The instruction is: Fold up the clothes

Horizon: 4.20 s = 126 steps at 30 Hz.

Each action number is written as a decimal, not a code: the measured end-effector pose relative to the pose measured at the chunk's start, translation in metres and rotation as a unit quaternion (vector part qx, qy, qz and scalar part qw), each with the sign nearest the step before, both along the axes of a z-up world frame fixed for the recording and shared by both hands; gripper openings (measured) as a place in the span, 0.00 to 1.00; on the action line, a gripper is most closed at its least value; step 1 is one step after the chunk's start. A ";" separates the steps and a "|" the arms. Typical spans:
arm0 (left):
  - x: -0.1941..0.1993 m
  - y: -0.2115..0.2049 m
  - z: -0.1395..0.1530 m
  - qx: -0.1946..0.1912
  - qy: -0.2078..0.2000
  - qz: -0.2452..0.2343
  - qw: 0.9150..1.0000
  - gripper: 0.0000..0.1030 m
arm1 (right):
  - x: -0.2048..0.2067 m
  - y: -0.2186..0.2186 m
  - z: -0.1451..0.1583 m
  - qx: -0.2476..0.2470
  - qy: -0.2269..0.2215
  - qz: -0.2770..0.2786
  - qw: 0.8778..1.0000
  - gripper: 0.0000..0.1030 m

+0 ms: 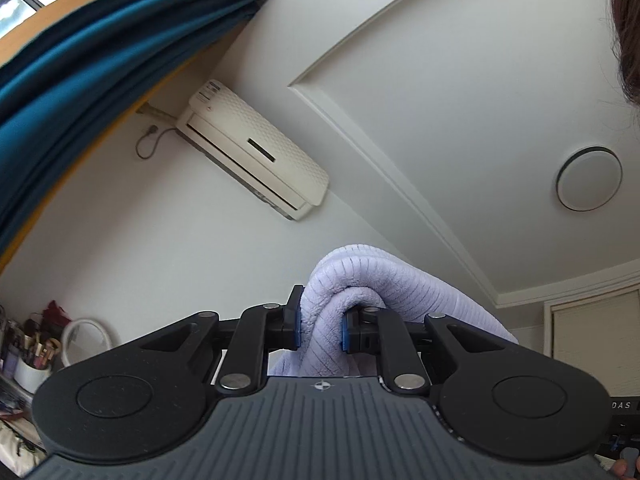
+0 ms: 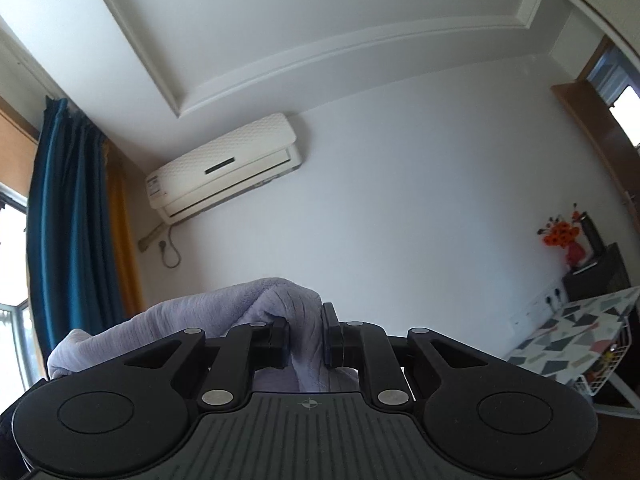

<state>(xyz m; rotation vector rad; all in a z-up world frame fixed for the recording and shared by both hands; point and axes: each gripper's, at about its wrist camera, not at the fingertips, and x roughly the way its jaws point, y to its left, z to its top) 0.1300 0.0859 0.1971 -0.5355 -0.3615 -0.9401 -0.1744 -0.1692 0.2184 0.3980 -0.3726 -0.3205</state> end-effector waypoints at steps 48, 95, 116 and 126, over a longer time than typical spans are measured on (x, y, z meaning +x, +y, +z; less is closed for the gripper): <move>0.120 -0.691 -0.054 -0.031 -0.028 -0.040 0.998 0.16 | 0.078 -0.608 -0.021 0.054 0.013 -0.041 0.998 0.12; 0.392 -1.201 -0.317 0.530 0.244 0.128 0.802 0.16 | 0.686 -0.896 -0.349 0.004 0.511 0.128 0.850 0.12; 0.365 -1.105 -0.296 0.456 0.323 0.074 0.826 0.90 | 0.660 -0.880 -0.280 -0.029 0.483 0.128 0.866 0.43; 0.374 -1.056 -0.364 0.384 0.512 0.067 0.766 0.88 | 0.718 -0.838 -0.304 0.137 0.470 0.340 0.803 0.51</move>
